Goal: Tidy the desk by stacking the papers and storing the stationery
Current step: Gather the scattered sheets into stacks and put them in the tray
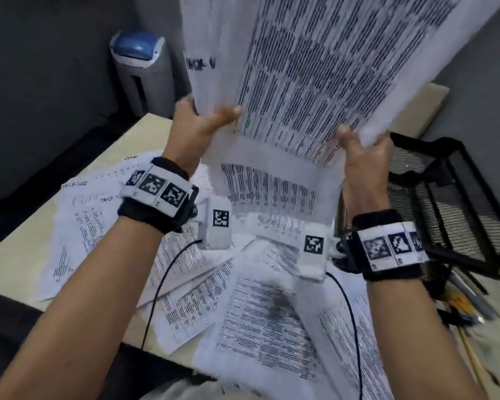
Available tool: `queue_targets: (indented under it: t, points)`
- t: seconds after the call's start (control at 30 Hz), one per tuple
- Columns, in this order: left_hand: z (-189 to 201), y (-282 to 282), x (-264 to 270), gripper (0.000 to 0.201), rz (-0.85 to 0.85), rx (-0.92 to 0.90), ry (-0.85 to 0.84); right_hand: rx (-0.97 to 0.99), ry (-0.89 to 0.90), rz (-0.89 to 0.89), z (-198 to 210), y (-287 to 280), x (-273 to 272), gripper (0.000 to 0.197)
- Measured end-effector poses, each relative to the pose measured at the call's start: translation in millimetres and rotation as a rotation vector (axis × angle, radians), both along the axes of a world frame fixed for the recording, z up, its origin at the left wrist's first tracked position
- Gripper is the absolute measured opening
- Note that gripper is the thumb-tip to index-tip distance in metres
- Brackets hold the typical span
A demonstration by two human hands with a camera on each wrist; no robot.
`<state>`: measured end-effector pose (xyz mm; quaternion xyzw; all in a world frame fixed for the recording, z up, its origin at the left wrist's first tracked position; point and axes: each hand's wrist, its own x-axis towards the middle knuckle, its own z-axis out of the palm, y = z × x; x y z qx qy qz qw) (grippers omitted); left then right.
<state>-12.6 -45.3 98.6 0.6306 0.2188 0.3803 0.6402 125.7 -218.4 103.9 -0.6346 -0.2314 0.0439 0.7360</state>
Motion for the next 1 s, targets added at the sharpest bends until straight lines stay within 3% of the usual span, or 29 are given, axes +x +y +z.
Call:
queue_targets:
  t: [0.07, 0.17, 0.2, 0.37, 0.5, 0.6, 0.73, 0.9, 1.0]
  points:
    - [13, -1, 3, 0.039, -0.039, 0.059, -0.047, -0.02, 0.0, 0.01, 5, -4, 2, 0.027]
    - [4, -1, -1, 0.074, -0.116, 0.035, -0.028, -0.015, 0.035, 0.068, 1, -11, -1, 0.064]
    - [-3, -2, -3, 0.083, -0.125, 0.02, -0.004, 0.003, 0.047, 0.089, -4, -14, -2, 0.066]
    - [-39, -11, -6, 0.064, -0.162, -0.045, 0.079, -0.07, -0.004, 0.089, -37, -17, -13, 0.023]
    - [-71, -21, -4, 0.087, -0.18, -0.04, 0.228, -0.244, 0.146, 0.099, -70, -10, -15, 0.028]
    - [-81, -32, -2, 0.055, -0.151, -0.026, 0.328, -0.296, 0.228, 0.091, -82, -10, -18, 0.021]
    - [-45, -43, 12, 0.014, -0.055, 0.09, 0.256, -0.193, 0.187, 0.05, -60, -23, -10, 0.019]
    - [31, -58, 53, 0.02, -0.058, 0.036, -0.066, -0.283, 0.03, 0.031, -44, -68, 8, 0.019]
    - [57, -81, 99, 0.015, -0.099, -0.012, -0.111, -0.297, -0.069, -0.142, -32, -106, 30, 0.032]
